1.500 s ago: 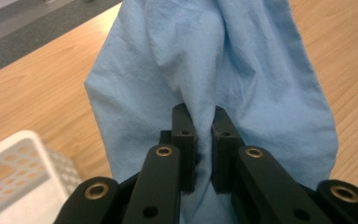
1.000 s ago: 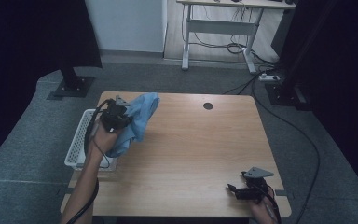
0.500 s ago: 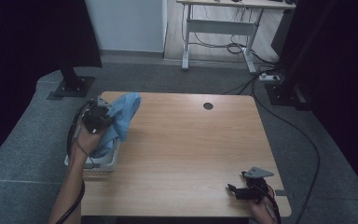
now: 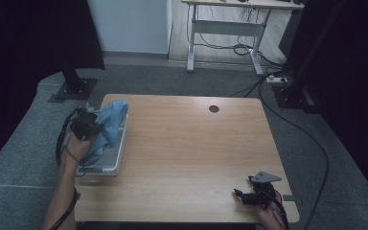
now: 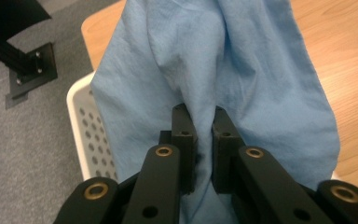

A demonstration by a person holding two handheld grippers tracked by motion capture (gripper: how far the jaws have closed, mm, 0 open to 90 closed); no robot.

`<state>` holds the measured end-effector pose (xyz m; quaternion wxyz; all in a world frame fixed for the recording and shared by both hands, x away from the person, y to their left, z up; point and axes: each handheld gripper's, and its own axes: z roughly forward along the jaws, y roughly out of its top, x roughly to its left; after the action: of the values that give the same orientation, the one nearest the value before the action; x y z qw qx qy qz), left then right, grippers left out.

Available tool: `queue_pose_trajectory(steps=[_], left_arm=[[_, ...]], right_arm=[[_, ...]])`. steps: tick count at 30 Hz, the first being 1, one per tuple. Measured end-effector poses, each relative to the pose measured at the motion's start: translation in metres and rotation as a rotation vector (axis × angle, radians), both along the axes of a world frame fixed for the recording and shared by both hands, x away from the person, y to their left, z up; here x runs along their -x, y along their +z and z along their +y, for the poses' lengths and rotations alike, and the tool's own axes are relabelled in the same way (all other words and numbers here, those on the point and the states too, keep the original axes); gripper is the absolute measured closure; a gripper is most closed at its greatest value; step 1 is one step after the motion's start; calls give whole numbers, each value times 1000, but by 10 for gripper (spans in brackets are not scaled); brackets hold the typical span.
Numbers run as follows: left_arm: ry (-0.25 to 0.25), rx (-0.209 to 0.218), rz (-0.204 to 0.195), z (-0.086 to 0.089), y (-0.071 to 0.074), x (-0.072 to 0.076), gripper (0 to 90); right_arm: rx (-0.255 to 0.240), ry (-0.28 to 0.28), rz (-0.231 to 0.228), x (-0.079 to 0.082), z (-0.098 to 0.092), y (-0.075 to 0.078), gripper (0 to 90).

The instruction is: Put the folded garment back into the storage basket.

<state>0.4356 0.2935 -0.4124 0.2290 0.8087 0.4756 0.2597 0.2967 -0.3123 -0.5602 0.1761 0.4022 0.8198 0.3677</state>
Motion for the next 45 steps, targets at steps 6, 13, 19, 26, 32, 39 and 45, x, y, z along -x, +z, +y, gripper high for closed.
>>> queue_pose_trajectory(steps=[6,13,19,26,32,39,45], left_arm=[[19,-15,36,8,-14,-2,830],[31,-22,74,12,-26,-5,828],[30,-70,131,11,-43,-12,826],[43,-27,218,9,-67,-26,811],[85,26,281,12,-87,-41,783],[96,95,280,25,-101,-47,563],[99,98,222,18,-107,-48,339]], right_arm=[[0,0,0,0,0,0,145],[0,0,0,0,0,0,145],[0,0,0,0,0,0,145],[-1,0,0,0,0,0,145],[-1,0,0,0,0,0,145],[-1,0,0,0,0,0,145],[-1,0,1,-1,0,0,145]])
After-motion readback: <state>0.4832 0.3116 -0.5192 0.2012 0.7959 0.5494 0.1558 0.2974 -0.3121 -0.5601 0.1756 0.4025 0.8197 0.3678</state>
